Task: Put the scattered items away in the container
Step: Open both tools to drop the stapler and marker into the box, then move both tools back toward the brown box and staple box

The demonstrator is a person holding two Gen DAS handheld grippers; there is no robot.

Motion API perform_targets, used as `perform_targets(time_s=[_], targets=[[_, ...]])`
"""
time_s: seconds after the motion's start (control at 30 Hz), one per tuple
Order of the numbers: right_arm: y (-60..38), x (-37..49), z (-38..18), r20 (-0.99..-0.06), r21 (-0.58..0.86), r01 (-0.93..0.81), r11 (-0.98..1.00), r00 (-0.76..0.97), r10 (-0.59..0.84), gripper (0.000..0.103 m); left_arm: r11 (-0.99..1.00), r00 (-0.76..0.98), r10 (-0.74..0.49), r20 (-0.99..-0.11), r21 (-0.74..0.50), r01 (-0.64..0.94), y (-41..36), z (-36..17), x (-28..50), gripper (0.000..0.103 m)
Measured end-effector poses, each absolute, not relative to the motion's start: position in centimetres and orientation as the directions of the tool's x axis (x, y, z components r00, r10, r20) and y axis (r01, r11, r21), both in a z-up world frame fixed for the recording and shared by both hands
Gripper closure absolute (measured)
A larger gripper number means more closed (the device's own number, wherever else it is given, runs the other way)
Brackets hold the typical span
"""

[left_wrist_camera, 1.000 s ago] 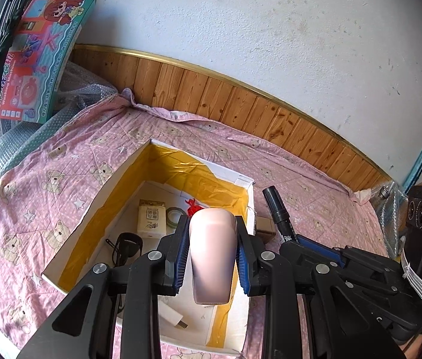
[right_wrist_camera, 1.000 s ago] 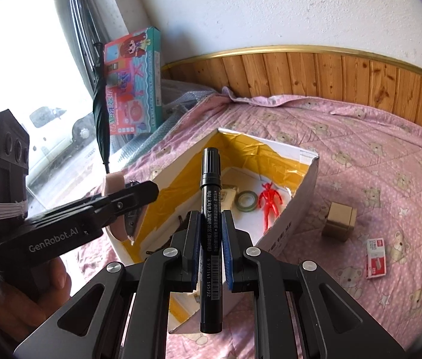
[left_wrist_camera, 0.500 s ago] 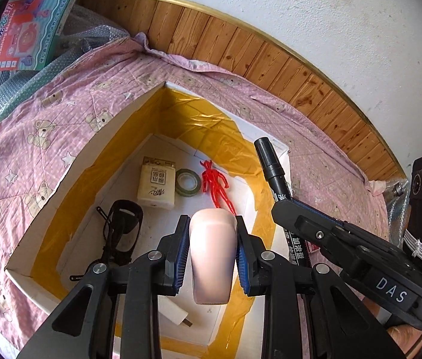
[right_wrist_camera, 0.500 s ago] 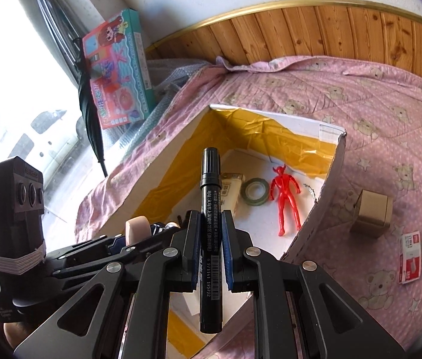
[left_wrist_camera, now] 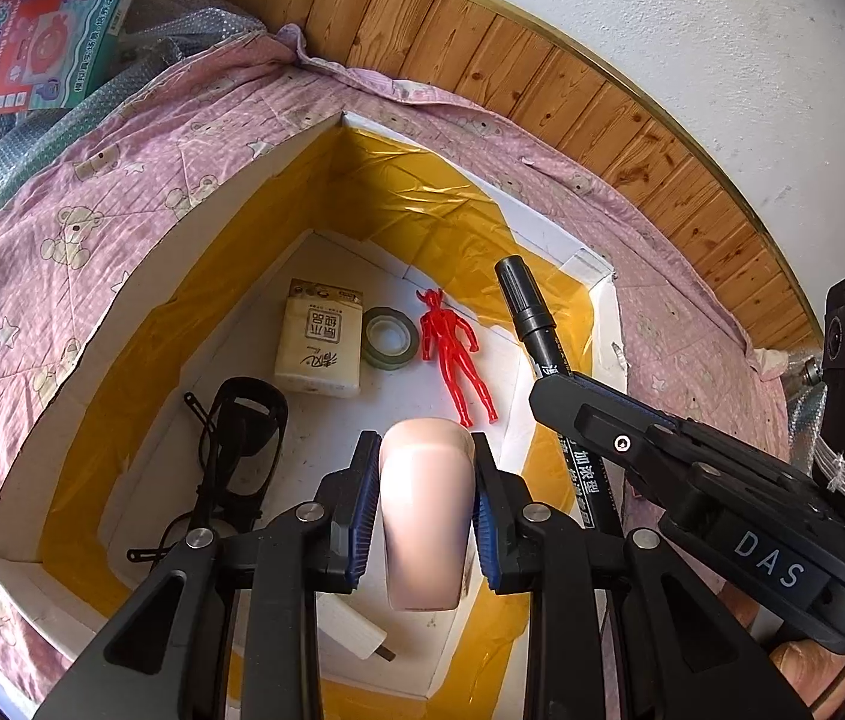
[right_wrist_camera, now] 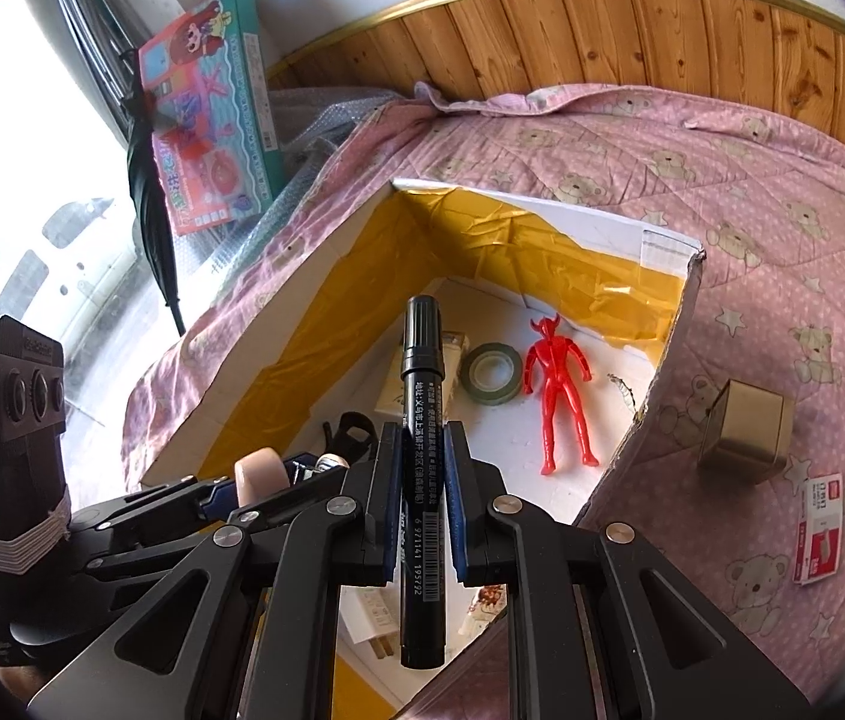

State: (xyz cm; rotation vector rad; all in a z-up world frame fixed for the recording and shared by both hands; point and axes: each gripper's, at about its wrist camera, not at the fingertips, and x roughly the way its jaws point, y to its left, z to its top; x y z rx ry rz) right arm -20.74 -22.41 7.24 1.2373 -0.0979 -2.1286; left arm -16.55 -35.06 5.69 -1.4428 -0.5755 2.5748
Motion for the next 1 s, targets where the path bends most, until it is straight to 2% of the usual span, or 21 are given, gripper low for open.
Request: perform_targets(time_s=[0.07, 0.13, 0.17, 0.2, 0.6, 1.0], targets=[[-22.2, -20.9, 7.1, -0.742, 0.387, 0.497, -0.777, -0.332, -0.582, 0.084, -0.916, -0.539, 0.305, -0.785, -0.397, 0.061, -35.1, 5.7, -16.6, 0.073], [-21.6, -21.0, 7.0, -0.732, 0.413, 0.475, -0.777, -0.335, -0.593, 0.080, -0.920, -0.539, 0.299, -0.788, -0.388, 0.057, -35.0, 5.7, -16.6, 0.067], [-21.3, -20.9, 7.0, -0.728, 0.421, 0.467, -0.778, -0.338, -0.597, 0.079, -0.925, -0.545, 0.282, -0.790, -0.374, 0.063, -35.0, 5.8, -16.6, 0.060], [-20.9, -20.8, 7.1, -0.724, 0.420, 0.461, -0.781, -0.349, -0.595, 0.079, -0.928, -0.554, 0.270, -0.788, -0.366, 0.069, -35.2, 5.9, -16.4, 0.059], [-18.2, -17.6, 7.8, -0.690, 0.467, 0.438, -0.768, -0.362, -0.626, 0.079, -0.930, -0.568, 0.270, -0.777, -0.364, 0.055, -35.0, 7.5, -14.4, 0.059], [-15.9, -12.9, 8.7, -0.649, 0.498, 0.445, -0.744, -0.377, -0.660, 0.079, -0.966, -0.624, 0.211, -0.752, -0.259, -0.014, -31.5, 10.9, -10.0, 0.059]])
